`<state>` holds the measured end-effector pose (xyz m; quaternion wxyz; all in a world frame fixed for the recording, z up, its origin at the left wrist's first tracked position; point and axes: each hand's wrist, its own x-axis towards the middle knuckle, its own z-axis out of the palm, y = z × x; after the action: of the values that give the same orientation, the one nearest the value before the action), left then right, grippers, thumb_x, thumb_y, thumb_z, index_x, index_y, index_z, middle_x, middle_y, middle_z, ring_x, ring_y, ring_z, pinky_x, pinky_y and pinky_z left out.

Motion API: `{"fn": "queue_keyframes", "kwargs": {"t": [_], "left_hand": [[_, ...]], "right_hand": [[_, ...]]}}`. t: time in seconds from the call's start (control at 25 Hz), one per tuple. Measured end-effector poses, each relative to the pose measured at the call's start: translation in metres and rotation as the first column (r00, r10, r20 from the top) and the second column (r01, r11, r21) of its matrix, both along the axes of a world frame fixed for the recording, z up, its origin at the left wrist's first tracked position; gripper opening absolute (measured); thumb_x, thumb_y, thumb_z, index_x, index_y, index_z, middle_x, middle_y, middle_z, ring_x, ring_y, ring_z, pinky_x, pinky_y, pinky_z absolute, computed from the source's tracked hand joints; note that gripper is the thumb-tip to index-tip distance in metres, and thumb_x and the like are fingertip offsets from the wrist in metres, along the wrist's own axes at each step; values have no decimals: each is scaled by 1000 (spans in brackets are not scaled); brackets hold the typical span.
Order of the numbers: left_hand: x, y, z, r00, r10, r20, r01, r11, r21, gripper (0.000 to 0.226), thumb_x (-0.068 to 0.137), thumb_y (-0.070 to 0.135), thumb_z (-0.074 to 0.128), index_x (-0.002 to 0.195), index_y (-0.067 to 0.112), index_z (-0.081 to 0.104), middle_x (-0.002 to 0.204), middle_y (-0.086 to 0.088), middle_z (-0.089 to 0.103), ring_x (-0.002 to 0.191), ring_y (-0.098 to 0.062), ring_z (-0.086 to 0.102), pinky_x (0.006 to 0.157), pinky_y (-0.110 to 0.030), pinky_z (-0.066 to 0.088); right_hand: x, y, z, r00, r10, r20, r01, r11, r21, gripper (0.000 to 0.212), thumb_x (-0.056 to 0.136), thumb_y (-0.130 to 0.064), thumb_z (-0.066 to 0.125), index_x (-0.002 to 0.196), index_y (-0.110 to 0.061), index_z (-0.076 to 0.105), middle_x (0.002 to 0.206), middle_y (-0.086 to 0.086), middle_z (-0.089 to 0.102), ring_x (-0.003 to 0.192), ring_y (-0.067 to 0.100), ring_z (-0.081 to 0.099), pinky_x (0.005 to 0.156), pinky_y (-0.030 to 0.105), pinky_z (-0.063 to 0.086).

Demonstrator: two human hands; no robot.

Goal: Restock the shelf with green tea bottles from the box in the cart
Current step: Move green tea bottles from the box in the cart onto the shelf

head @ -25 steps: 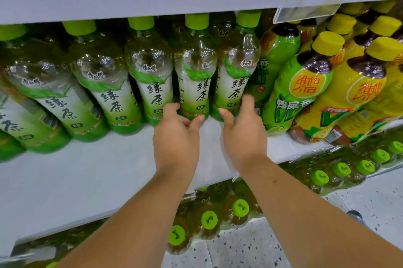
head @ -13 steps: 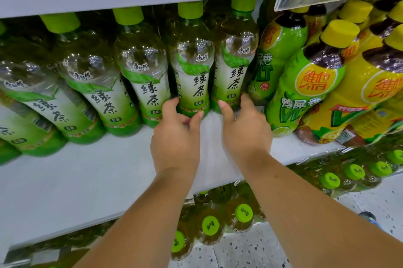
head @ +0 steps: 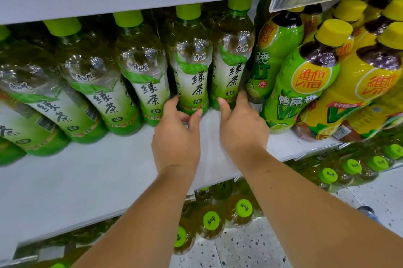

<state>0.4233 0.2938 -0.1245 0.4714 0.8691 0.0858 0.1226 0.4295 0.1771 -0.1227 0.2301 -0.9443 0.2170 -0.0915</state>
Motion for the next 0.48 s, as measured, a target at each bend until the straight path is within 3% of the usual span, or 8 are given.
{"fn": "queue_keyframes", "kwargs": {"t": [0.24,0.4,0.48], "left_hand": [[1,2,0,1000,-19,9,19,1000,-5,58,92,43,66,144,28,47,82,18,61,84,-7,59,74,-34,51],[-2,7,0,998,-64,20,64,998,-19,57,94,39,63,147,29,44,91,15,64,88,-10,61,74,-32,51],[-3,10,1,994,-112,3,112,992,-54,58,95,34,61,149,28,42,96,13,64,87,-11,62,74,-31,51]], "right_hand": [[0,3,-2,1000,-18,0,18,999,-44,53,103,-55,28,138,-17,38,121,10,65,105,39,62,70,37,32],[1,-1,-2,1000,5,-22,-5,1000,18,54,102,-55,31,140,-18,37,122,12,64,109,39,61,73,38,38],[0,-4,-3,999,38,-3,-37,991,130,56,101,-55,37,144,-19,38,128,10,63,115,37,60,84,41,46]]}}
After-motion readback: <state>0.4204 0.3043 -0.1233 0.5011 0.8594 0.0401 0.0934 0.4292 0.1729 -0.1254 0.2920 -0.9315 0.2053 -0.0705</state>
